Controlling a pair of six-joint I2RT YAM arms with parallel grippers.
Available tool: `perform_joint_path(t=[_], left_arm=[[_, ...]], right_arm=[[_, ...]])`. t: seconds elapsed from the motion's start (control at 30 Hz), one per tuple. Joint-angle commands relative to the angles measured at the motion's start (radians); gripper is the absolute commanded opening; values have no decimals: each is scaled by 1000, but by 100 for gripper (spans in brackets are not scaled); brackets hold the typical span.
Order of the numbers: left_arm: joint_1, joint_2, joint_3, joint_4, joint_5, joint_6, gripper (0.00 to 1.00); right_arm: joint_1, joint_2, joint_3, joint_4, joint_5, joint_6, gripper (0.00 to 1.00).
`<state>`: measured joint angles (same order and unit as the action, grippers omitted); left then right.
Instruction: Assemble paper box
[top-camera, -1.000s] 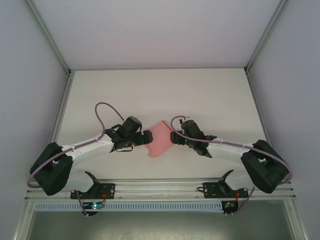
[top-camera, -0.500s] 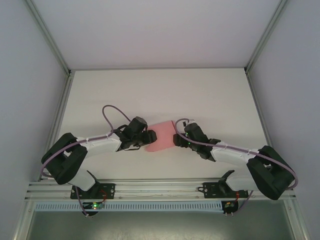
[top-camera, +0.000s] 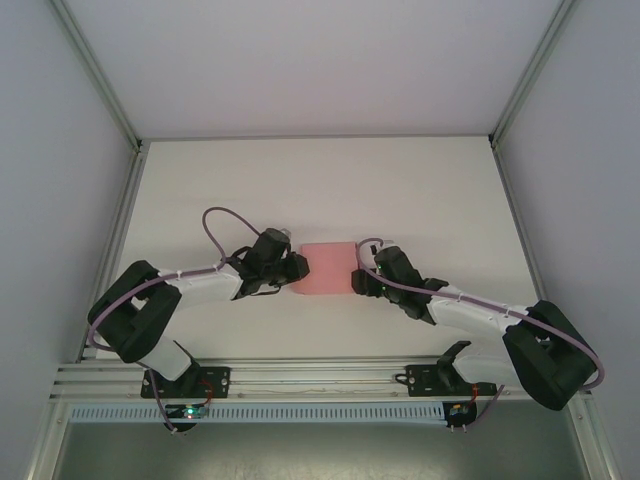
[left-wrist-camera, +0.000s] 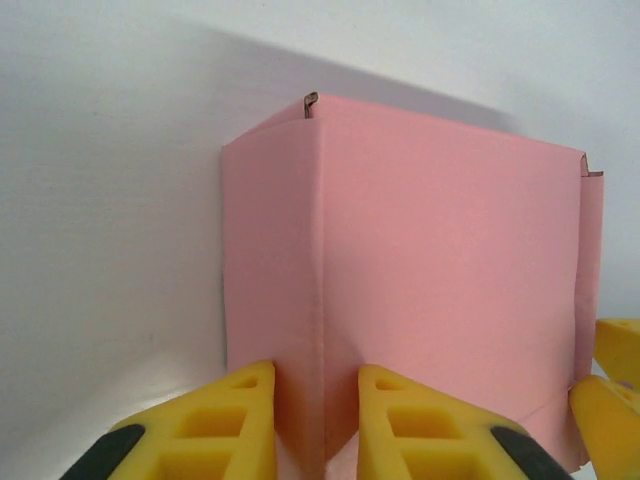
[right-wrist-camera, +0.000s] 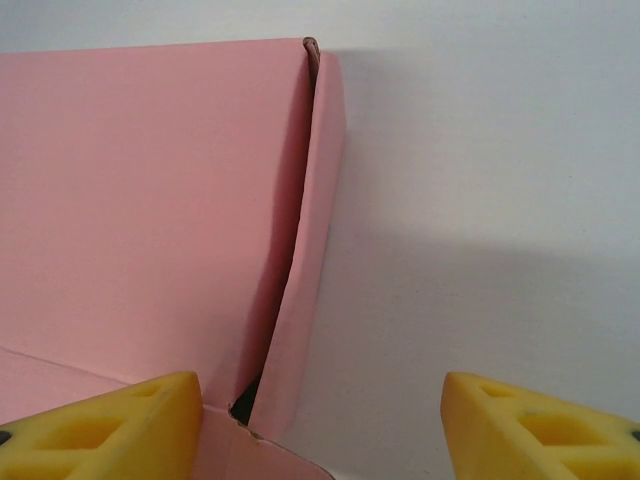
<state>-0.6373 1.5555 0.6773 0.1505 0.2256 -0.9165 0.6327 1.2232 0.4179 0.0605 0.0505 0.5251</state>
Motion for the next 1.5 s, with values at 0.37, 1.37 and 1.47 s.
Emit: perform_joint_path(t=[0.37, 1.37, 1.47], left_arm=[[86, 0, -149, 175, 161, 29, 2], [137, 54, -241, 512, 313, -3, 5], [137, -1, -225, 474, 307, 68, 21]], right_arm=[[-194, -126, 5, 48, -337, 28, 79], [-225, 201, 77, 317, -759, 214, 49], [-230, 192, 70, 329, -753, 229, 46]])
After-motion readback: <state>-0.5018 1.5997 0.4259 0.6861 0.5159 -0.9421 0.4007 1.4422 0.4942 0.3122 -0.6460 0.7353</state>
